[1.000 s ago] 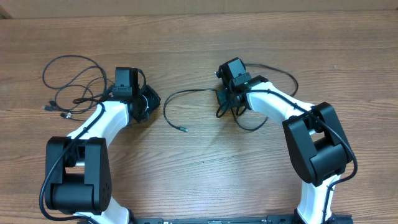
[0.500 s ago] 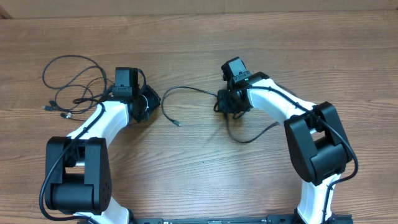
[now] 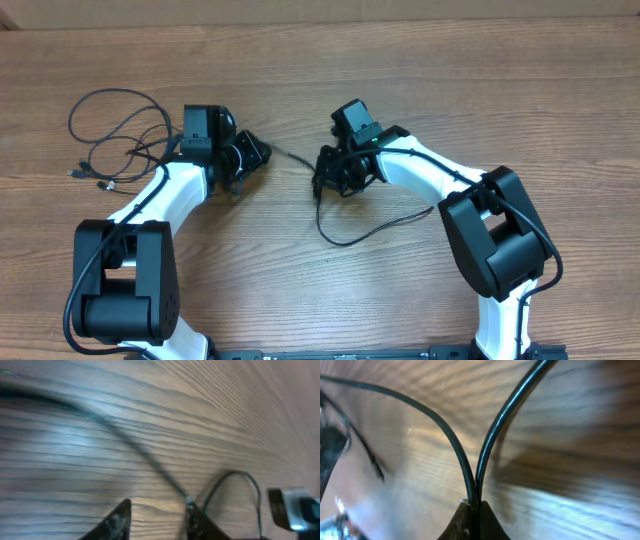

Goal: Untangle cables

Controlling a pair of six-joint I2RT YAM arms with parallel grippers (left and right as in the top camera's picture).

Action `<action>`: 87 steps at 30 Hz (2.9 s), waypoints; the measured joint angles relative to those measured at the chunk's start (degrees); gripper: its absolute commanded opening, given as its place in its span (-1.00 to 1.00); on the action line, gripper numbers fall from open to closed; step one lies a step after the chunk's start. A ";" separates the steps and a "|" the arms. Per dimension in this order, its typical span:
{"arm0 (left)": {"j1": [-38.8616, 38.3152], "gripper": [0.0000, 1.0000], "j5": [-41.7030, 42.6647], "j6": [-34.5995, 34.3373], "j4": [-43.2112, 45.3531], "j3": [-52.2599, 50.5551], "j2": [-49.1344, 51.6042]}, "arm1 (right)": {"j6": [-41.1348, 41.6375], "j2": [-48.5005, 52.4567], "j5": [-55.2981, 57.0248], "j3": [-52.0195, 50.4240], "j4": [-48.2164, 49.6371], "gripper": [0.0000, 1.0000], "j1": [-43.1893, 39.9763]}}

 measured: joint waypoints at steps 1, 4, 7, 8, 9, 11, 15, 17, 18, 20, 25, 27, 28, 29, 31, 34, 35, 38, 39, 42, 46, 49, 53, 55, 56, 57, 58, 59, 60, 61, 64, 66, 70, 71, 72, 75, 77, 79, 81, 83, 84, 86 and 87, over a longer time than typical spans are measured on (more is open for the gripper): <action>0.00 -0.14 0.98 1.29 -0.20 0.00 0.00 | -1.42 0.00 -1.49 0.00 -0.52 -0.53 -0.11; 0.00 -0.09 2.62 4.26 -1.77 0.02 0.00 | -4.90 -0.02 -4.42 0.09 -3.13 -0.18 -0.57; 0.00 -0.03 3.43 6.88 -4.83 0.52 0.00 | -7.87 -0.33 -6.14 0.15 -5.90 0.00 -1.84; 0.00 -0.01 3.63 8.20 -6.36 1.01 0.00 | -8.35 -0.44 -6.29 0.15 -6.36 0.01 -2.12; 0.00 -0.01 3.56 9.22 -8.24 1.73 0.00 | -9.70 -0.81 -6.51 0.15 -7.48 0.02 -2.84; 0.00 -0.02 2.95 10.54 -13.11 3.91 0.00 | -11.63 -1.79 -6.86 0.15 -9.22 0.02 -4.09; 0.00 -0.06 0.59 11.91 -26.05 11.15 0.00 | -15.96 -5.44 -7.28 0.15 -12.35 0.03 -7.34; -0.13 -0.06 -1.05 12.26 -31.93 15.41 0.00 | -17.46 -7.39 -7.41 0.17 -13.33 0.07 -9.40; -0.35 -0.05 -2.10 12.57 -34.36 17.40 0.00 | -17.97 -8.26 -7.37 0.17 -13.92 0.19 -10.62; -1.18 -0.03 -4.76 13.20 -38.58 21.00 0.00 | -18.84 -9.62 -6.97 0.33 -15.61 0.39 -13.92; -6.43 -0.02 -13.88 13.14 -43.95 24.79 -0.04 | -20.15 -9.94 -1.51 0.70 -19.93 1.00 -24.61; -8.55 -0.01 -17.42 12.44 -45.57 24.79 -0.04 | -20.37 -9.94 1.95 0.70 -21.05 0.99 -28.55; -9.44 -0.01 -18.93 11.69 -46.03 24.79 -0.04 | -20.44 -9.94 3.93 0.70 -21.57 1.00 -30.56; -10.45 -0.02 -20.41 11.06 -46.29 24.79 -0.04 | -20.44 -9.94 5.99 0.70 -22.03 1.00 -32.61; -11.74 -0.03 -22.38 9.57 -46.12 24.76 0.02 | -20.46 -9.94 8.98 0.70 -22.10 1.00 -35.89; -12.50 -0.07 -24.06 7.23 -44.11 24.79 0.63 | -20.46 -9.94 11.67 0.70 -22.01 1.00 -39.85; -12.72 -0.12 -24.55 6.45 -42.99 24.79 1.11 | -20.44 -9.94 12.22 0.70 -21.90 1.00 -40.89; -12.87 -0.05 -25.70 5.05 -38.97 24.79 3.04 | -20.44 -9.94 13.27 0.70 -21.44 1.00 -43.60; -12.87 -0.07 -26.27 4.28 -38.03 24.79 3.80 | -20.48 -9.94 13.53 0.70 -21.27 0.99 -44.37; -12.87 -0.07 -29.59 0.90 -36.61 24.79 6.03 | -20.41 -9.94 13.90 0.70 -21.16 1.00 -45.83; -12.83 0.07 -34.99 -4.33 -34.51 24.79 9.25 | -20.46 -9.94 14.21 0.70 -21.09 1.00 -46.36; -12.70 0.14 -36.87 -6.54 -31.26 24.79 11.39 | -20.44 -9.94 14.21 0.70 -21.07 1.00 -46.31; -12.70 0.15 -38.21 -7.91 -26.47 24.79 13.46 | -20.44 -9.94 14.21 0.70 -21.05 1.00 -46.27; -12.70 0.16 -38.58 -8.22 -24.76 24.79 13.94 | -20.48 -9.94 14.23 0.70 -21.05 1.00 -46.27; -12.70 0.15 -38.62 -8.33 -24.20 24.79 14.14 | -20.44 -9.94 14.21 0.70 -21.07 1.00 -46.27; -12.70 0.15 -38.77 -8.37 -23.71 24.79 14.29 | -20.44 -9.94 14.23 0.70 -21.07 1.00 -46.27; -12.70 0.15 -38.82 -8.41 -23.45 24.79 14.45 | -20.46 -9.94 14.23 0.70 -21.07 0.99 -46.27; -12.70 0.15 -38.93 -8.55 -23.19 24.79 14.67 | -20.46 -9.94 14.21 0.70 -21.05 1.00 -46.27; -12.70 0.15 -38.97 -8.59 -23.04 24.79 14.91 | -20.44 -9.94 14.23 0.70 -21.05 0.99 -46.27; -12.70 0.15 -38.99 -8.63 -23.06 24.79 15.19 | -20.46 -9.94 14.21 0.70 -21.07 1.00 -46.27; -12.70 0.17 -38.99 -8.81 -23.04 24.79 16.76 | -20.46 -9.94 14.23 0.70 -21.05 1.00 -46.27; -12.70 0.12 -39.01 -8.96 -23.04 24.79 18.38 | -20.48 -9.94 14.21 0.70 -21.07 1.00 -46.25; -12.70 -0.48 -40.48 -9.38 -22.38 25.31 19.06 | -20.46 -9.94 14.21 0.70 -21.07 1.00 -46.27; -12.70 -0.64 -40.57 -9.51 -21.90 25.31 19.15 | -20.46 -9.94 14.21 0.70 -21.05 1.00 -46.25; -12.59 -0.71 -40.65 -9.31 -21.31 25.31 19.19 | -20.44 -9.94 14.21 0.70 -21.07 1.00 -46.27; -12.35 -0.77 -40.48 -9.38 -20.24 25.46 19.28 | -20.44 -9.94 14.19 0.70 -21.07 1.00 -46.27; -12.33 -0.77 -40.39 -8.70 -20.31 26.16 19.26 | -20.44 -9.94 14.21 0.70 -21.07 0.99 -46.25; -12.33 -0.75 -40.13 -6.84 -20.28 27.89 19.15 | -20.44 -9.94 14.21 0.70 -21.05 1.00 -46.27; -12.33 -0.91 -38.91 -4.02 -20.31 30.01 18.34 | -20.46 -9.94 14.21 0.70 -21.07 1.00 -46.27; -12.33 -0.91 -36.68 -0.35 -20.28 32.46 16.81 | -20.46 -9.94 14.21 0.70 -21.09 1.00 -46.25; -12.33 -0.91 -35.01 1.64 -20.17 33.88 15.69 | -20.41 -9.94 14.21 0.70 -21.07 1.00 -46.25; -12.33 -0.91 -31.32 6.05 -19.96 36.35 13.33 | -20.46 -9.94 14.19 0.70 -21.09 1.00 -46.27; -12.33 -0.91 -29.18 8.39 -19.85 37.48 12.09 | -20.44 -9.94 14.21 0.70 -21.07 1.00 -46.27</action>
